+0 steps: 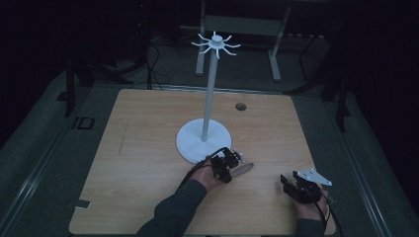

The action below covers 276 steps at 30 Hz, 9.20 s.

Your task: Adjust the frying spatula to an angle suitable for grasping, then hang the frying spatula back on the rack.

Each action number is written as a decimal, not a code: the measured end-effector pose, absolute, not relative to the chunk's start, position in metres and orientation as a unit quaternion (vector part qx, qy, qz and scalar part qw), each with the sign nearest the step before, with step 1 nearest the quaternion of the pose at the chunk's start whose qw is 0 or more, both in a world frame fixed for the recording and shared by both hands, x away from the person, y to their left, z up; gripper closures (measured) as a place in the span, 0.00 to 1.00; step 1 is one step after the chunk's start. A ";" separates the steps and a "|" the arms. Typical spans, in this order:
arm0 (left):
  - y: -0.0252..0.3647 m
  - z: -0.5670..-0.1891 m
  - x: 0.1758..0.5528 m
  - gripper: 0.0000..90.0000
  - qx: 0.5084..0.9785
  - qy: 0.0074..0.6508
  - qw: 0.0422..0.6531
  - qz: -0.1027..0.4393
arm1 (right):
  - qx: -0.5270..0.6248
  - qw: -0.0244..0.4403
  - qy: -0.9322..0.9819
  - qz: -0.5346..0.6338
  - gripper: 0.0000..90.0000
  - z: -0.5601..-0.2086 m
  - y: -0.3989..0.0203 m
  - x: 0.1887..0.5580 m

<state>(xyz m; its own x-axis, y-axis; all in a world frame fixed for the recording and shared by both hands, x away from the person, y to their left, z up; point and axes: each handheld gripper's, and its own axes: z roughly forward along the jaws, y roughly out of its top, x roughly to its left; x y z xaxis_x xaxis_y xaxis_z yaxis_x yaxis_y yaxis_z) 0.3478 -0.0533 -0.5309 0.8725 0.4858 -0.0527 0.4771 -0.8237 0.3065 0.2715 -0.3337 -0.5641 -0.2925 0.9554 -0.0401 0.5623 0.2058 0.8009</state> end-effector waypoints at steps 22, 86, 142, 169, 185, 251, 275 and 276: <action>-0.006 -0.488 0.322 0.83 0.895 0.294 0.320 0.099 | 0.477 0.256 0.734 0.410 0.52 -0.549 -0.293 0.266; 0.030 -0.436 0.291 0.83 0.764 0.348 0.496 0.221 | 0.348 0.200 0.758 0.514 0.67 -0.509 -0.181 0.268; 0.027 -0.405 0.296 0.82 0.688 0.410 0.503 0.324 | 0.457 0.253 0.722 0.454 0.60 -0.542 -0.261 0.265; 0.014 -0.368 0.308 0.82 0.663 0.429 0.489 0.371 | 0.462 0.255 0.720 0.450 0.60 -0.544 -0.262 0.264; 0.008 -0.347 0.310 0.82 0.647 0.440 0.482 0.394 | 0.461 0.255 0.722 0.448 0.59 -0.545 -0.261 0.264; -0.010 -0.319 0.347 0.82 0.637 0.487 0.383 0.459 | 0.467 0.252 0.721 0.446 0.59 -0.546 -0.263 0.263; -0.008 -0.322 0.361 0.82 0.643 0.493 0.369 0.455 | 0.469 0.252 0.720 0.445 0.59 -0.547 -0.263 0.262; -0.008 -0.322 0.361 0.82 0.643 0.493 0.369 0.455 | 0.469 0.252 0.720 0.445 0.59 -0.547 -0.263 0.262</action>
